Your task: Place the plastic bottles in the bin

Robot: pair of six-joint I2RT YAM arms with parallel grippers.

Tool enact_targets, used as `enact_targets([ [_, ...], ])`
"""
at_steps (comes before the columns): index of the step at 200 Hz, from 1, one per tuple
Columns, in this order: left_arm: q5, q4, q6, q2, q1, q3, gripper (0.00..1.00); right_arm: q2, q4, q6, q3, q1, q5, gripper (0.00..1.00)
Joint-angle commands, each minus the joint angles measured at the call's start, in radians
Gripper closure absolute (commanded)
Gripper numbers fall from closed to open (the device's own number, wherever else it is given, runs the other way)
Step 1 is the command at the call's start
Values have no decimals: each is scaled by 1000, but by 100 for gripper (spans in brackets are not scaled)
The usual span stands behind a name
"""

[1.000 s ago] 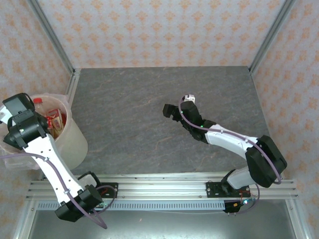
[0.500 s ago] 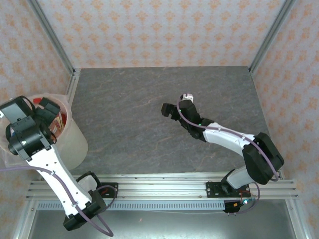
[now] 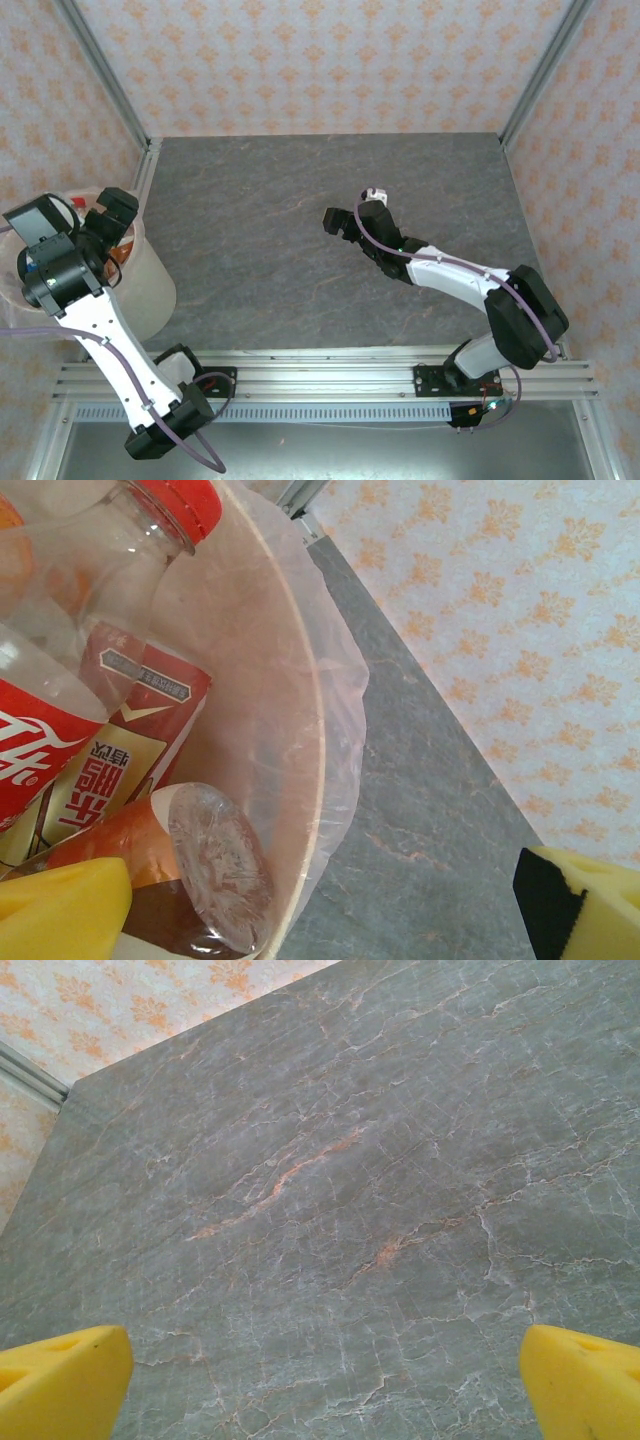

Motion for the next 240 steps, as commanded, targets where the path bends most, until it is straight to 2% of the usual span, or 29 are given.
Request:
enact_targets([
  [1, 76, 25, -6, -31, 7, 3, 0, -5, -22, 11, 24, -2, 13, 1],
  [24, 227, 168, -79, -94, 7, -13, 0, -19, -21, 7, 15, -3, 29, 1],
  [48, 294, 323, -174, -180, 6, -26, 0, -48, 0, 5, -7, -3, 50, 1],
  [99, 341, 585, -323, -334, -4, -73, 0, -147, 27, -8, -64, -9, 142, 1],
  [129, 262, 778, -459, -415, -9, -218, 0, -237, 29, -45, -110, -17, 240, 1],
  [160, 238, 698, -434, -397, -11, -250, 0, -317, 2, -78, -146, -49, 311, 1],
  [190, 214, 652, -379, -381, -13, -220, 0, -357, -55, -47, -158, -105, 316, 1],
  [214, 211, 607, -345, -312, -19, -177, 0, -375, -85, -17, -170, -131, 317, 1],
  [227, 179, 617, -330, -273, -54, -167, 0, -380, -109, -9, -167, -135, 322, 1],
  [240, 89, 598, -266, -213, -137, -146, 1, -385, -131, -7, -165, -137, 329, 1],
])
